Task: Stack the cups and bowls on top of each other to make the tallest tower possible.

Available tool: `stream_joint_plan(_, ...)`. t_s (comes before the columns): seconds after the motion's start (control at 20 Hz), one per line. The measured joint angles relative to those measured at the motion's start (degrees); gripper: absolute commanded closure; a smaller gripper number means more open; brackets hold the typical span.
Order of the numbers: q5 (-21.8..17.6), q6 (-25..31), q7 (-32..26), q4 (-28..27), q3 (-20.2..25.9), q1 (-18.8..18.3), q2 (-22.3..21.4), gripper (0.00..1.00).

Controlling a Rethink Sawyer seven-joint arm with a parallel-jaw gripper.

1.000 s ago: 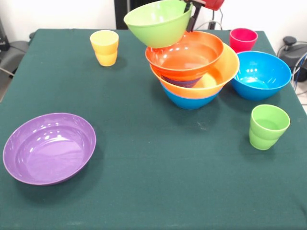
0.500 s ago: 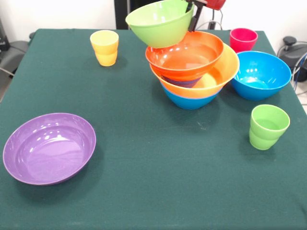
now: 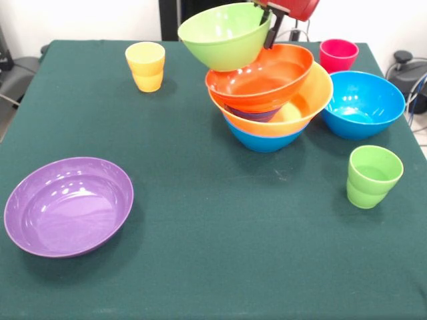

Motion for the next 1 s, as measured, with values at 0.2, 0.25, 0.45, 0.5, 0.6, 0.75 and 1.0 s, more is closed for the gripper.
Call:
stream_joint_plan(0.2, 0.65, 0.02, 0.00, -0.29, -0.63, 0.75, 0.11, 1.00)
stream_joint_plan(0.25, 0.96, 0.02, 0.00, -0.53, -0.79, 1.01, 0.11, 1.00)
stream_joint_plan(0.45, 2.34, 0.03, 0.00, -1.62, -1.31, 1.97, 0.11, 1.00)
stream_joint_plan(0.5, 2.61, 0.04, 0.00, -1.81, -1.40, 2.15, 0.11, 1.00)
stream_joint_plan(0.6, 3.39, 0.12, 0.00, -2.51, -1.62, 2.76, 0.11, 1.00)
stream_joint_plan(0.75, 4.33, 0.71, 0.00, -3.35, -1.81, 3.31, 0.09, 1.00)
stream_joint_plan(1.0, 5.37, 1.70, 0.00, -4.25, -2.06, 3.60, 0.11, 1.00)
